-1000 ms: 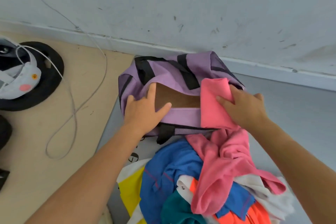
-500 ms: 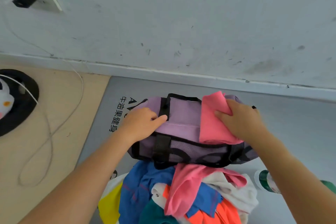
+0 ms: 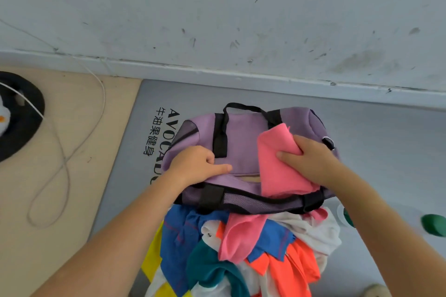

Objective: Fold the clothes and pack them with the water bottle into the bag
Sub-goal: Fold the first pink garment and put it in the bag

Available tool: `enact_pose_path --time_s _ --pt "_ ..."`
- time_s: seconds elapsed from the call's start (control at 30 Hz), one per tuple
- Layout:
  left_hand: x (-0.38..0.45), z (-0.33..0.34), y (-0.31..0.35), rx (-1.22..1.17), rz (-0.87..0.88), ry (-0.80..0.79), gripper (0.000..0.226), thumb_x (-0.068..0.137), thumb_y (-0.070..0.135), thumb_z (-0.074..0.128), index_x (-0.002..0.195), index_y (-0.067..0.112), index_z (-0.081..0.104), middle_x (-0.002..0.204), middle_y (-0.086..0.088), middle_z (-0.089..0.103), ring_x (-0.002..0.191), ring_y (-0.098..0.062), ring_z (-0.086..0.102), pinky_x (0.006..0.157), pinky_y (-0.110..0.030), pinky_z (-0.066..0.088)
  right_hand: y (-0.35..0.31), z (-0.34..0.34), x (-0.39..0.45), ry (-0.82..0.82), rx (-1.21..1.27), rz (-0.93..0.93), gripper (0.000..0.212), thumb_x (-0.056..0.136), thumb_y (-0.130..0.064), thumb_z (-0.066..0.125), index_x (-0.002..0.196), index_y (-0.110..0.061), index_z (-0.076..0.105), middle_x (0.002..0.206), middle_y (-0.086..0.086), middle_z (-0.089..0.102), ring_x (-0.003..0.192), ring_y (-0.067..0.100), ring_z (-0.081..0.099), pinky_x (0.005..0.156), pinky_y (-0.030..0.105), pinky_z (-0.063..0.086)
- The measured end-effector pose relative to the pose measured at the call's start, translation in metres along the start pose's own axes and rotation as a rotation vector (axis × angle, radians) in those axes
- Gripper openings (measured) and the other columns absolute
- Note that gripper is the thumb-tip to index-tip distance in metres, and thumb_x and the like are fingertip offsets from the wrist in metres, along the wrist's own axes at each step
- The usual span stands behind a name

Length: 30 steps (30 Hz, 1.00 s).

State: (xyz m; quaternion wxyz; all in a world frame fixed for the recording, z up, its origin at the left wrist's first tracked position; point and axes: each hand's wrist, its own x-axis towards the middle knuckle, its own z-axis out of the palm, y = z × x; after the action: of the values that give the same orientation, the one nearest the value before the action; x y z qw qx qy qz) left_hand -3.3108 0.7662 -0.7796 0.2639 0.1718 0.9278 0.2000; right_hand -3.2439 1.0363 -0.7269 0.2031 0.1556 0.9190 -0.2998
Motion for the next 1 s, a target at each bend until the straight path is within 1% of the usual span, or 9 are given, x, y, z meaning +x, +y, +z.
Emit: enact_pose_path --time_s 0.07,0.13,0.3,0.37,0.43,0.57,0.73,0.9,1.0 --pt "-0.012 0.021 -0.003 0.109 0.023 -0.020 0.069 0.078 0.074 0.057 0.049 0.014 0.040 0.048 -0.001 0.044 0.052 -0.017 0.046 0.053 -0.033 0.030 0.018 0.018 -0.006 -0.068 0.003 0.056 0.035 0.091 -0.044 0.060 0.117 -0.021 0.060 0.113 0.003 0.067 0.101 0.025 0.059 0.088 0.035 0.044" --pt "-0.024 0.042 -0.006 0.236 0.043 -0.025 0.069 0.081 0.077 0.048 0.055 0.013 0.053 0.062 -0.001 0.059 0.066 -0.020 0.057 0.063 -0.033 0.035 0.033 0.035 -0.015 -0.091 0.067 0.086 0.037 0.092 -0.043 0.059 0.124 -0.025 0.057 0.121 0.003 0.065 0.109 0.025 0.058 0.091 0.032 0.042" --pt "-0.039 0.065 -0.009 0.292 -0.022 0.068 0.065 0.085 0.075 0.038 0.103 0.021 0.069 0.111 0.000 0.068 0.104 -0.023 0.062 0.094 -0.038 0.038 0.054 0.058 -0.026 -0.008 0.231 0.120 0.037 0.092 -0.046 0.059 0.123 -0.026 0.056 0.119 0.002 0.065 0.105 0.020 0.055 0.086 0.027 0.035" --pt "-0.036 0.067 -0.010 0.290 -0.056 -0.015 0.076 0.088 0.073 0.034 0.140 0.020 0.046 0.144 -0.003 0.051 0.128 -0.025 0.050 0.104 -0.040 0.032 0.056 0.063 -0.026 0.001 0.296 0.119 0.038 0.092 -0.046 0.060 0.125 -0.027 0.055 0.119 -0.001 0.064 0.106 0.018 0.055 0.089 0.028 0.037" --pt "-0.032 0.067 -0.011 0.230 -0.055 -0.073 0.083 0.088 0.073 0.033 0.155 0.028 0.013 0.160 0.000 0.027 0.142 -0.021 0.034 0.110 -0.042 0.026 0.056 0.066 -0.025 -0.002 0.411 0.136 0.045 0.091 -0.045 0.062 0.132 -0.028 0.054 0.123 -0.005 0.061 0.111 0.015 0.055 0.095 0.029 0.040" --pt "-0.030 0.066 -0.005 -0.021 -0.054 -0.030 0.089 0.083 0.071 0.046 0.148 0.052 -0.011 0.162 0.007 0.021 0.146 -0.020 0.027 0.111 -0.049 0.023 0.054 0.071 -0.020 0.049 0.766 0.204 0.032 0.088 -0.041 0.068 0.118 -0.031 0.063 0.116 -0.008 0.068 0.100 0.004 0.064 0.083 0.023 0.051" --pt "-0.028 0.074 0.000 -0.077 -0.084 0.058 0.102 0.078 0.064 0.062 0.149 0.050 -0.011 0.160 0.012 0.018 0.147 -0.017 0.018 0.109 -0.056 0.025 0.035 0.078 -0.004 0.197 1.081 0.219 0.030 0.085 -0.025 0.073 0.113 -0.013 0.069 0.107 0.004 0.073 0.102 0.023 0.067 0.088 0.038 0.055" --pt "-0.026 0.069 0.003 -0.119 -0.044 0.103 0.110 0.062 0.072 0.057 0.149 0.050 -0.007 0.159 0.018 0.011 0.147 -0.015 0.013 0.108 -0.058 0.028 0.002 0.082 0.022 0.050 1.448 0.232 0.031 0.087 -0.018 0.071 0.117 -0.012 0.066 0.112 0.011 0.072 0.101 0.026 0.069 0.081 0.042 0.058" --pt "-0.026 0.065 0.004 -0.154 -0.050 0.126 0.111 0.065 0.073 0.064 0.150 0.047 -0.002 0.157 0.020 0.014 0.146 -0.014 0.016 0.107 -0.057 0.030 -0.019 0.092 0.033 -0.024 1.396 0.302 0.032 0.088 -0.019 0.071 0.118 -0.009 0.065 0.113 0.016 0.070 0.107 0.033 0.066 0.093 0.052 0.053"
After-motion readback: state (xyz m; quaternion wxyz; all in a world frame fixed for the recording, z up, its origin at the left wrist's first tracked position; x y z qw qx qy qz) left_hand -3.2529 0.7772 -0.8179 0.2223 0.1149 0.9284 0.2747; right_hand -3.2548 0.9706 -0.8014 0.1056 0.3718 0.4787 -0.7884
